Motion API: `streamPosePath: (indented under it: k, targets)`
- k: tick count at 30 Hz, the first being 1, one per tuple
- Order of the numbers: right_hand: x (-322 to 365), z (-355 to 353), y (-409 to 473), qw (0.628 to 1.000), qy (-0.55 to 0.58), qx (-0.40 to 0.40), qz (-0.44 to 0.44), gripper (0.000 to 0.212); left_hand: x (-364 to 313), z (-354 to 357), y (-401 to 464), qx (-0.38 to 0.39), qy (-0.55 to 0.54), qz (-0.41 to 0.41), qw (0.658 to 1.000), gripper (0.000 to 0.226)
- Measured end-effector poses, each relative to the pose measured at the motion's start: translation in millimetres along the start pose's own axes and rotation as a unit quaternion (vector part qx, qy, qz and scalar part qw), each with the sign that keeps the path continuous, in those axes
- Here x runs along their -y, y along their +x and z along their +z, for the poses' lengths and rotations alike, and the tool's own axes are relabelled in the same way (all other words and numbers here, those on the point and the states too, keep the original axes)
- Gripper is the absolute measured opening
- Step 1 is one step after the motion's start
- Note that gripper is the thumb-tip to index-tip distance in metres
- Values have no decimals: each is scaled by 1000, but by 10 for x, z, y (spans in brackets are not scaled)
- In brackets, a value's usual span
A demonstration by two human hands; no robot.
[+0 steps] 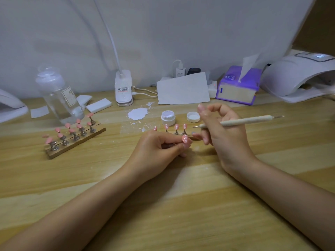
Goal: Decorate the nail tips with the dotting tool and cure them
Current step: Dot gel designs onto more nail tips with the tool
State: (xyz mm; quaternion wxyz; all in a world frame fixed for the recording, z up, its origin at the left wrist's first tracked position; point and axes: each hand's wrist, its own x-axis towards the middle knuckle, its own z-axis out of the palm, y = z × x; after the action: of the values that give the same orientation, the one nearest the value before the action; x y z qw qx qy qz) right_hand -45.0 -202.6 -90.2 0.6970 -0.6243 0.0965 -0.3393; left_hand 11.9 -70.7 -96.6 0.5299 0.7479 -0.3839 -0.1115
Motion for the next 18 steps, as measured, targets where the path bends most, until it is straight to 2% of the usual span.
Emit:
streamPosePath:
  k: [2,8,12,18]
  targets:
    - [-7,-31,-3,999,-22,22,-15,18,-6,0,0,1,-4,0,1000,9]
    - [-5,-50,-39,995,7,103,2,32,-1,-3,1,12,-1,19,1000,14]
    - [13,-21,-62,995,7,104,-5,37,10,-7,7,17,7,30,999,25]
    - [-8,-17,-65,996,-14,91,-14,40,15,-6,12,27,4,34,999,26]
